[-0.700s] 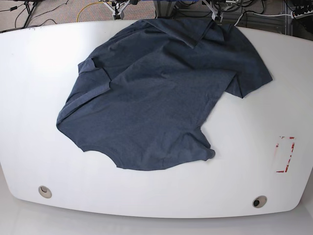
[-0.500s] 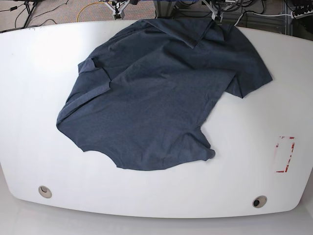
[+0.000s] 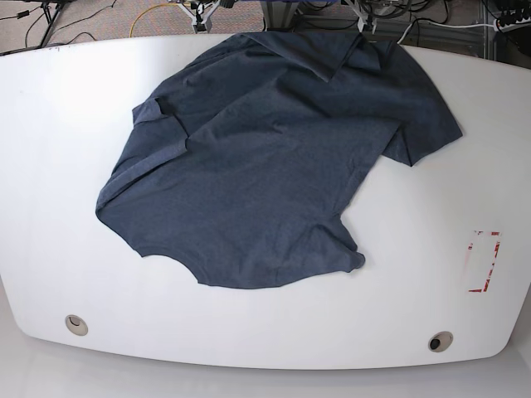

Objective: Layout the t-shirt on the table in an organized manner, then fold the t-shirt properly

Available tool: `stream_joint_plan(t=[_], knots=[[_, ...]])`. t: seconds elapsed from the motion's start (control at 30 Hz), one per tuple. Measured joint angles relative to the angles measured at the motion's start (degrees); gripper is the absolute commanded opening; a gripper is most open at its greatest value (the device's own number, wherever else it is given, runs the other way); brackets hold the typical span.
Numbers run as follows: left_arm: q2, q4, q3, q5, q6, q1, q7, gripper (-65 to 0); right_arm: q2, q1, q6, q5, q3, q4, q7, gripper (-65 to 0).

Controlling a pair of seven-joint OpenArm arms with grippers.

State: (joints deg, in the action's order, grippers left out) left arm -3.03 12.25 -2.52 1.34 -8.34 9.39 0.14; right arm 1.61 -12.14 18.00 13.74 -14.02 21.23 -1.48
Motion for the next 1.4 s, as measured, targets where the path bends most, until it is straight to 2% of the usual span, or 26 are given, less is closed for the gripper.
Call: stream_joint_plan(t=[1.3,1.4], knots=[[-0.5,-0.2,-0.1,-0.2,0.0,-0.4,0.2,-41.1,-0.2,1.3,-0.2,0.0,0.0,0.3,0.8,-60.7],[-0.6,1.8,0.1,-0.2,0.0,0.8,-1.2,-41.1,-0.2,0.9,-0.2,0.0,-0.2,0.4,1.0,-60.7]])
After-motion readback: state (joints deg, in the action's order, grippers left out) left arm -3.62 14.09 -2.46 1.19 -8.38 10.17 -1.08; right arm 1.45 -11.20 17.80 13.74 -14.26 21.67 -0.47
